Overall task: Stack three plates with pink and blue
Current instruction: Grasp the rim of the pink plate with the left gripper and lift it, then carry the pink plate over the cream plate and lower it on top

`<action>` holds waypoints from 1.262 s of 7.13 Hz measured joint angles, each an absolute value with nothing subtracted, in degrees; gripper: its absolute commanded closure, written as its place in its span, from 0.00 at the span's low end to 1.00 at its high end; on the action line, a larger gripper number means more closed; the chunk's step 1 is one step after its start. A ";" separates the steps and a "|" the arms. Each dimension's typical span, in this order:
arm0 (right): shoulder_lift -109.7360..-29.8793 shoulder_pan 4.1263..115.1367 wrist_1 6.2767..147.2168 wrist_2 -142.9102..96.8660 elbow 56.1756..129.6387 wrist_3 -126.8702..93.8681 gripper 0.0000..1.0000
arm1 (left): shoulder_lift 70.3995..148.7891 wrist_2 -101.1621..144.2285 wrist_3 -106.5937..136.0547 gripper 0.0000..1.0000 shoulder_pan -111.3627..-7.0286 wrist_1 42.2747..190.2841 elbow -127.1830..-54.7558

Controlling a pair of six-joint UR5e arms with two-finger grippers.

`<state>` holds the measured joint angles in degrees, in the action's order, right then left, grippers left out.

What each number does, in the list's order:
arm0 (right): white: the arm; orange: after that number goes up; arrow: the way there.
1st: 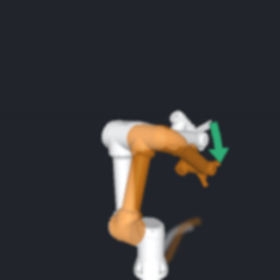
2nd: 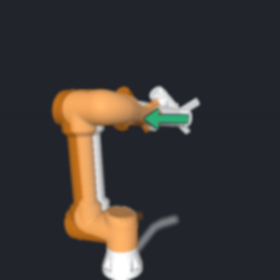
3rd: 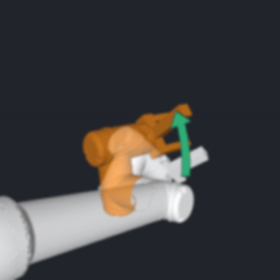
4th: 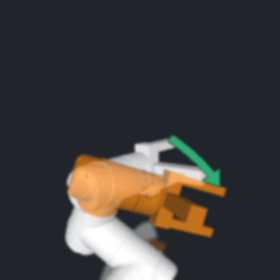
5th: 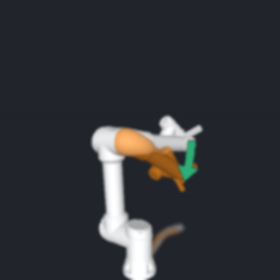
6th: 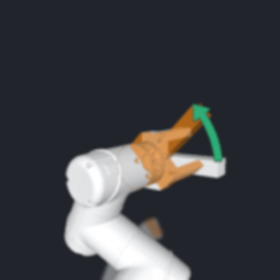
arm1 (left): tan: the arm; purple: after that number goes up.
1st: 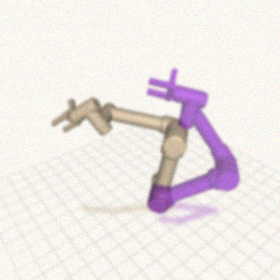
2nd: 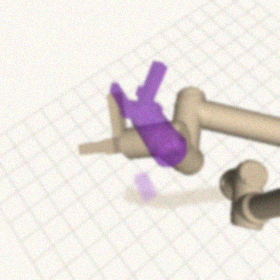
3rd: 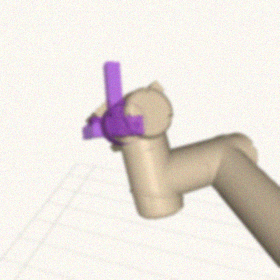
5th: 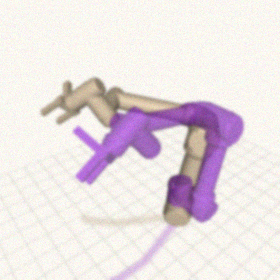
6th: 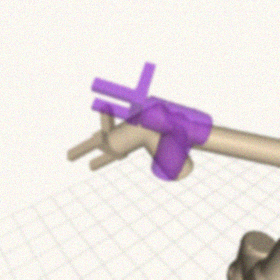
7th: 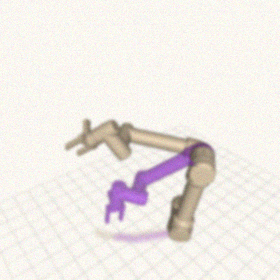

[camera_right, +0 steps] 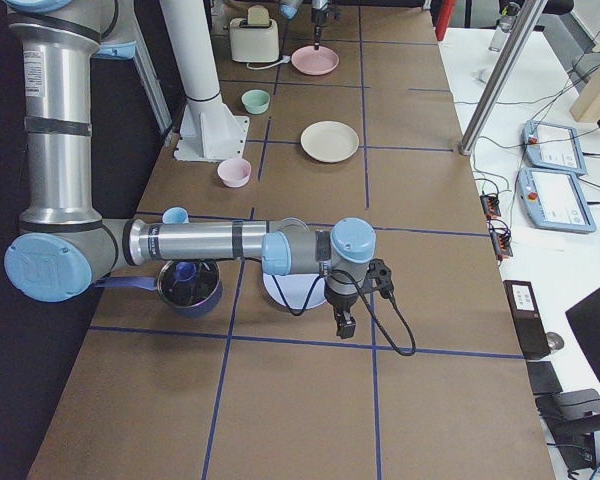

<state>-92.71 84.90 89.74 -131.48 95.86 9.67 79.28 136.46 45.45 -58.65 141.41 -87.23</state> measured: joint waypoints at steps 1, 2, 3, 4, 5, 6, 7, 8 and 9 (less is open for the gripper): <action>-92.72 84.90 89.74 -131.49 95.83 9.67 0.00 | 79.81 138.55 48.31 1.00 -58.75 141.27 -89.41; -92.75 84.90 89.74 -131.50 95.82 9.67 0.00 | 81.64 140.15 54.94 1.00 -58.89 141.08 -92.39; -92.79 84.90 89.74 -131.54 95.81 9.67 0.00 | 85.32 140.59 62.77 1.00 -58.65 140.86 -94.77; -92.80 84.90 89.73 -131.55 95.80 9.67 0.00 | 90.58 140.18 70.68 1.00 -57.01 140.61 -96.09; -92.80 84.90 89.73 -131.51 95.80 9.67 0.00 | 95.68 138.08 76.95 1.00 -53.66 139.60 -96.64; -92.81 84.90 89.74 -131.50 95.80 9.67 0.00 | 100.88 134.21 81.15 1.00 -49.90 136.50 -96.96; -92.81 84.90 89.73 -131.49 95.80 9.67 0.00 | 106.34 129.56 83.10 1.00 -46.15 131.06 -97.30; -92.81 84.90 89.74 -131.50 95.80 9.67 0.00 | 111.30 124.75 84.22 1.00 -41.76 125.23 -97.47; -92.79 84.90 89.74 -131.54 95.80 9.67 0.00 | 115.43 119.89 85.26 1.00 -37.01 120.30 -97.22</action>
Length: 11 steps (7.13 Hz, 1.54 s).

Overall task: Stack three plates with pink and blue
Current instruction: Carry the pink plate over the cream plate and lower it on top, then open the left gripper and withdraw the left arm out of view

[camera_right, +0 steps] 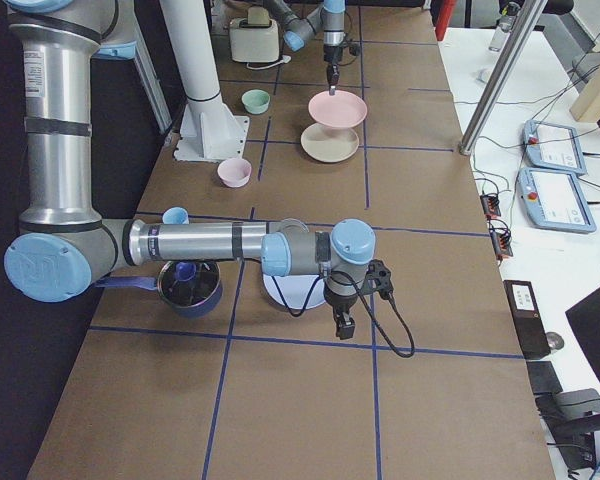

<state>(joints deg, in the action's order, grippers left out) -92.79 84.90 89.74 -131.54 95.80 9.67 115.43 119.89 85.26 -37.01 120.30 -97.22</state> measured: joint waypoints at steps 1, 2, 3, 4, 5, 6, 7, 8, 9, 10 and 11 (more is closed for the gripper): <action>-92.76 84.90 89.74 -131.56 95.80 9.67 0.00 | 118.16 116.28 85.86 0.98 -33.43 116.67 -96.86; -92.74 84.90 89.74 -131.57 95.80 9.67 0.00 | 119.79 114.17 86.10 0.86 -31.28 114.22 -96.56; -92.70 84.88 89.74 -131.57 95.79 9.67 0.00 | 120.92 113.06 86.15 0.12 -30.17 112.90 -95.92; -92.64 84.85 89.74 -131.57 95.75 9.67 0.00 | 121.90 112.60 85.93 0.00 -29.74 112.36 -94.85; -92.56 84.83 89.74 -131.57 95.74 9.67 0.00 | 122.49 112.53 84.99 0.00 -29.82 112.17 -94.01; -92.47 84.82 89.74 -131.57 95.76 9.67 0.00 | 122.48 112.87 83.17 0.00 -30.57 111.81 -93.74; -92.36 84.82 89.72 -131.57 95.84 9.67 0.00 | 121.82 114.73 79.29 0.00 -32.74 110.09 -94.07; -92.32 84.81 89.68 -131.57 95.92 9.67 0.00 | 120.11 118.29 73.06 0.00 -36.62 106.98 -95.40; -92.30 84.81 89.66 -131.57 95.94 9.67 0.00 | 116.87 121.88 65.31 0.00 -41.27 103.82 -98.09; -92.29 84.81 89.67 -131.57 95.96 9.65 0.00 | 111.76 124.75 56.12 0.00 -46.03 100.96 -101.53; -92.28 84.81 89.71 -131.57 95.96 9.59 0.00 | 104.64 127.06 45.37 0.00 -51.10 98.89 -104.98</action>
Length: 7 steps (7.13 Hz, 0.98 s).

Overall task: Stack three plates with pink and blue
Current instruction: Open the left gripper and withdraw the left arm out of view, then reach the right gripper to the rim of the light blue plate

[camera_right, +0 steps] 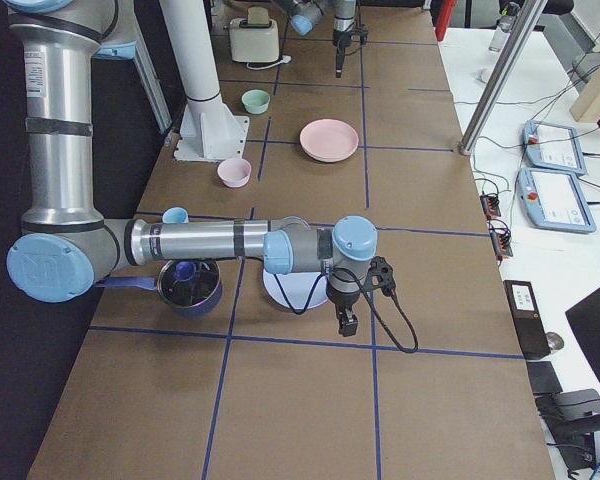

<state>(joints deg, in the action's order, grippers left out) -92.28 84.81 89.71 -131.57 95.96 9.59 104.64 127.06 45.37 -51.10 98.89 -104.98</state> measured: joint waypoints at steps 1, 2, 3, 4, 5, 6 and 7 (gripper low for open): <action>-92.28 84.81 89.71 -131.59 95.96 9.31 0.00 | 97.00 129.13 33.39 0.00 -56.92 97.93 -107.27; -92.28 84.81 89.68 -131.67 96.06 8.64 0.00 | 90.18 131.26 20.30 0.00 -64.35 96.97 -107.77; -92.29 84.81 89.66 -131.81 96.16 8.00 0.00 | 85.27 132.98 8.08 0.00 -72.56 94.30 -107.32; -92.28 84.81 89.65 -131.98 96.20 7.71 0.00 | 82.24 133.85 -1.69 0.00 -80.28 89.94 -106.79; -92.28 84.81 89.67 -132.10 96.26 7.41 0.00 | 80.13 134.20 -8.21 0.00 -86.70 85.45 -106.41; -92.31 84.81 89.69 -132.43 96.43 6.05 0.00 | 78.40 134.22 -11.38 0.00 -91.15 82.17 -106.04; -92.47 84.63 89.25 -133.83 96.73 2.48 0.00 | 77.31 134.18 -12.59 0.00 -93.29 80.75 -105.54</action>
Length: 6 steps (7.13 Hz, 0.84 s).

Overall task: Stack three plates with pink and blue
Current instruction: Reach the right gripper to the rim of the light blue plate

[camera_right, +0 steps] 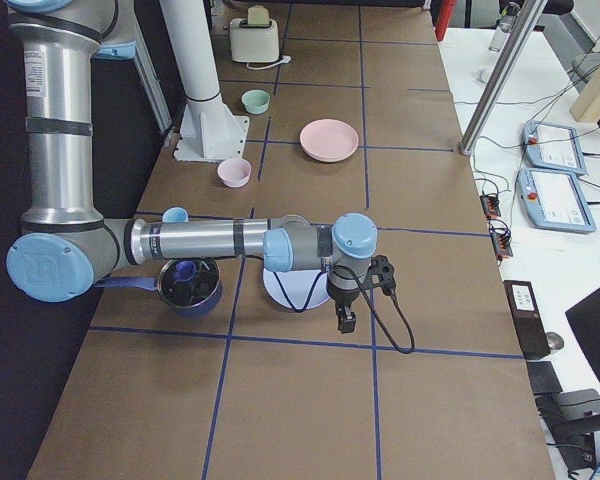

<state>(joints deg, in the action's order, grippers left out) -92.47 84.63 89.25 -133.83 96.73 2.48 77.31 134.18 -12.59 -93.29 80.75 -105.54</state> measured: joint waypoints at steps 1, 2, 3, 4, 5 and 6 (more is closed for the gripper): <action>-93.57 83.67 85.99 -135.77 96.81 -3.12 0.00 | 76.81 134.29 -13.10 0.00 -94.11 80.35 -105.22; -95.79 81.36 78.75 -136.53 96.65 -10.30 0.00 | 76.61 134.37 -13.39 0.00 -94.36 80.27 -105.09; -98.16 77.89 69.55 -136.01 96.03 -18.72 0.00 | 76.55 134.43 -13.58 0.00 -94.44 80.27 -105.08; -100.04 73.96 59.26 -134.55 93.74 -26.53 0.00 | 76.55 134.44 -13.67 0.00 -94.46 80.54 -105.08; -100.82 70.70 49.86 -133.39 90.14 -32.23 0.00 | 76.55 134.43 -13.70 0.00 -94.48 80.99 -105.07; -101.15 67.89 41.71 -132.46 86.40 -36.07 0.06 | 76.53 134.45 -13.71 0.00 -94.48 81.24 -105.07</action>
<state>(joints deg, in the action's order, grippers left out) -101.15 67.89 41.71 -132.46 86.40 -36.07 76.53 134.45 -13.71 -94.48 81.24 -105.07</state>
